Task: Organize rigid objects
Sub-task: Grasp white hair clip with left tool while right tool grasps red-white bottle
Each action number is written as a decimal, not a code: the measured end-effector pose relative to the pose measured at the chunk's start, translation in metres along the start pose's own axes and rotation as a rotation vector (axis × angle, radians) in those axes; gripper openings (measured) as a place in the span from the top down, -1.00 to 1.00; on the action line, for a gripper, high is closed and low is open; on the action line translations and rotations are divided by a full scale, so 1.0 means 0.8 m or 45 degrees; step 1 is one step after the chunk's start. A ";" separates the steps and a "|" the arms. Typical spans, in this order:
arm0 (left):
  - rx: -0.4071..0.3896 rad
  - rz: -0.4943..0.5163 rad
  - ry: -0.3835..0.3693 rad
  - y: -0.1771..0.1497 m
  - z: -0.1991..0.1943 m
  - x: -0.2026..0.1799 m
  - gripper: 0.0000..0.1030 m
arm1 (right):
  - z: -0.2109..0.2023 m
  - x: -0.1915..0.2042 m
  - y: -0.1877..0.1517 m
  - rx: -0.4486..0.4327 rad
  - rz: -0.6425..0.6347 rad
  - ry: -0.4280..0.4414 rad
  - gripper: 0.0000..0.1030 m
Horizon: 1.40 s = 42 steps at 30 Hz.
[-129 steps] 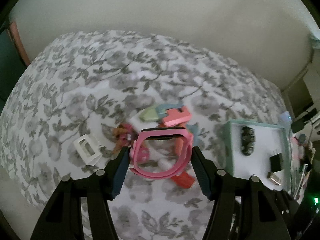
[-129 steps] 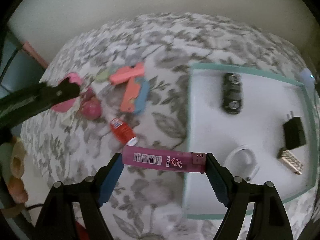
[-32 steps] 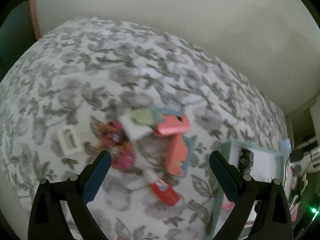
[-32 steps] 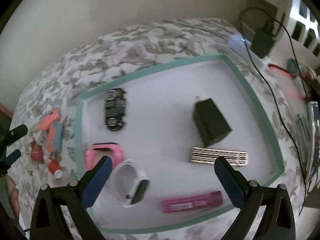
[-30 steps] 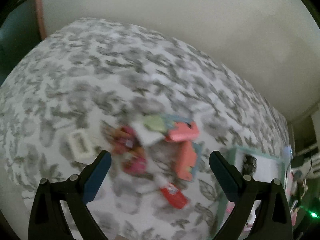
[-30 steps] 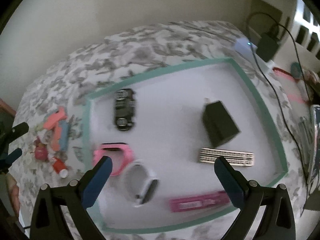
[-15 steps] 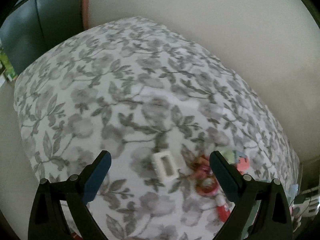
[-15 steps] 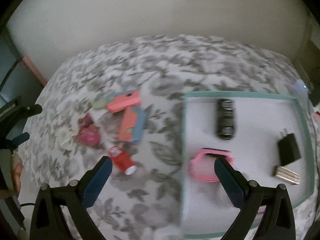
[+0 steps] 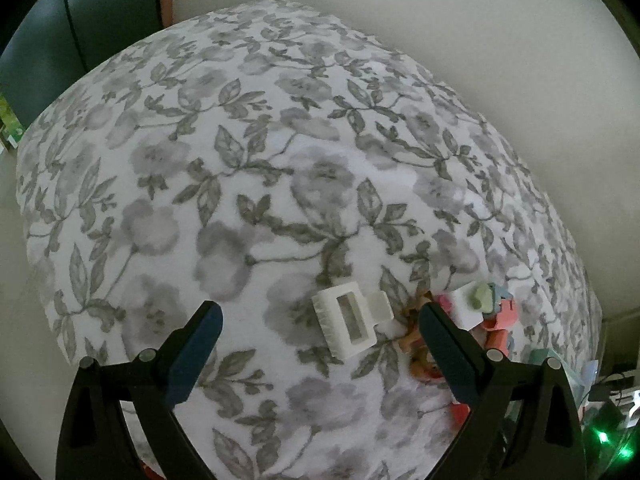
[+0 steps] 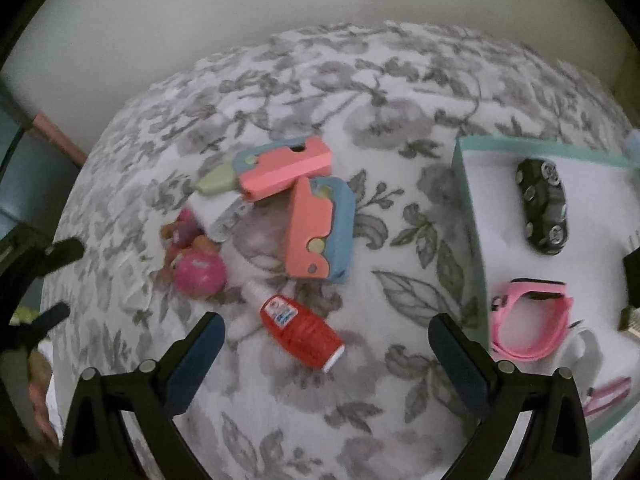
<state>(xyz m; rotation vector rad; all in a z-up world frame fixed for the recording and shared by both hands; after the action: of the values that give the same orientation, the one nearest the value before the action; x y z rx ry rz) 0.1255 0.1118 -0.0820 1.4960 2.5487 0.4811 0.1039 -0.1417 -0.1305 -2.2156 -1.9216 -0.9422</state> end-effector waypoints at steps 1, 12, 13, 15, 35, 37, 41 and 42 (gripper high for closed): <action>-0.002 0.005 -0.002 0.000 0.000 -0.002 -0.91 | 0.005 -0.002 0.002 -0.004 0.024 -0.003 -1.00; 0.013 0.001 -0.012 0.004 0.005 -0.001 -0.91 | 0.038 -0.003 0.017 -0.074 0.133 -0.139 -1.00; 0.013 -0.004 -0.013 0.004 0.004 -0.001 -0.91 | 0.040 0.000 0.018 -0.074 0.122 -0.154 -0.99; 0.015 -0.011 -0.021 0.004 0.004 -0.001 -0.91 | 0.044 0.005 0.015 -0.053 0.070 -0.181 -0.99; 0.140 0.034 -0.077 -0.016 0.050 -0.023 -0.91 | 0.018 0.010 -0.042 0.130 -0.044 -0.184 -0.57; 0.147 0.038 -0.078 -0.018 0.057 -0.028 -0.91 | 0.019 0.013 -0.044 0.137 -0.067 -0.198 -0.56; 0.142 0.063 -0.078 -0.017 0.064 -0.038 -0.91 | 0.021 0.017 -0.048 0.141 -0.092 -0.202 -0.56; 0.131 0.068 -0.066 -0.016 0.065 -0.041 -0.91 | 0.021 0.016 -0.048 0.141 -0.089 -0.198 -0.56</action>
<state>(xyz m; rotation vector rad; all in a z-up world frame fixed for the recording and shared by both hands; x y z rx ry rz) 0.1457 0.0881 -0.1360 1.5928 2.5344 0.3178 0.0760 -0.1146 -0.1505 -2.2319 -2.0740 -0.6706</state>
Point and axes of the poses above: each gripper's, at about its wrist camera, not at the fingertips, and z roughly the way its jaws point, x to its left, y to its top, the point moved 6 cm from there along z, roughly the way its jaws point, and after that the axes turned 15 degrees about y, right-handed, at the moved point
